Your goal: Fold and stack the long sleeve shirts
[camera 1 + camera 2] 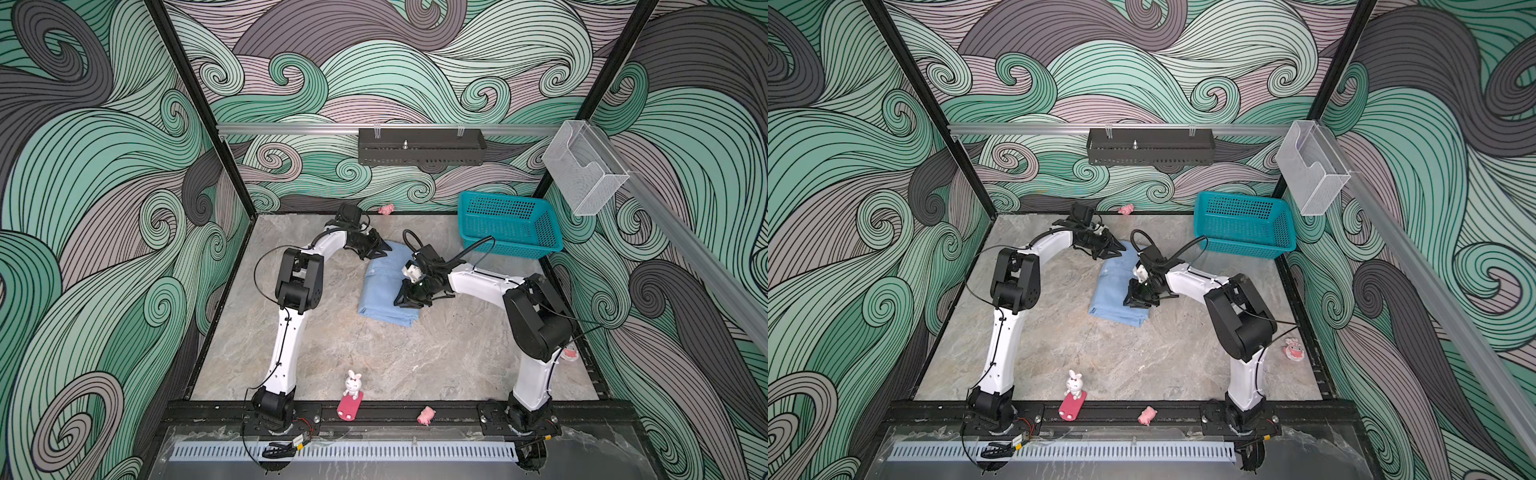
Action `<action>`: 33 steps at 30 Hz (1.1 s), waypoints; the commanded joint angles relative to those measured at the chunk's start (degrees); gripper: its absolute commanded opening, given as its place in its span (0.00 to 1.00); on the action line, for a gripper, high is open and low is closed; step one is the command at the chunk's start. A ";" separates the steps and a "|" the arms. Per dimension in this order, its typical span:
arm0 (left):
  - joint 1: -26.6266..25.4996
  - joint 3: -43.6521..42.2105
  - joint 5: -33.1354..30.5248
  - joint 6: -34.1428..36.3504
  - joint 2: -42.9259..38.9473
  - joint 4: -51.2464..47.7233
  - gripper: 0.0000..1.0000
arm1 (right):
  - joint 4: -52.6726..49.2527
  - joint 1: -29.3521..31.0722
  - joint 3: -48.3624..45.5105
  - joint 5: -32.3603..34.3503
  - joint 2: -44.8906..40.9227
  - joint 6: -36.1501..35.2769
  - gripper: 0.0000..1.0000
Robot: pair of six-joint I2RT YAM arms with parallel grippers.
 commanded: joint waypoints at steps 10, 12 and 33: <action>5.38 -2.98 -8.40 2.08 1.59 -5.76 0.19 | -2.28 -6.29 -5.98 5.42 5.44 -5.88 0.20; 6.90 -6.54 -9.93 2.23 -0.69 -4.91 0.18 | -3.02 -6.58 -4.58 5.47 6.57 -6.38 0.20; 13.89 -26.07 -10.13 1.36 -21.48 1.49 0.37 | -10.80 2.02 14.63 1.85 0.00 -8.88 0.37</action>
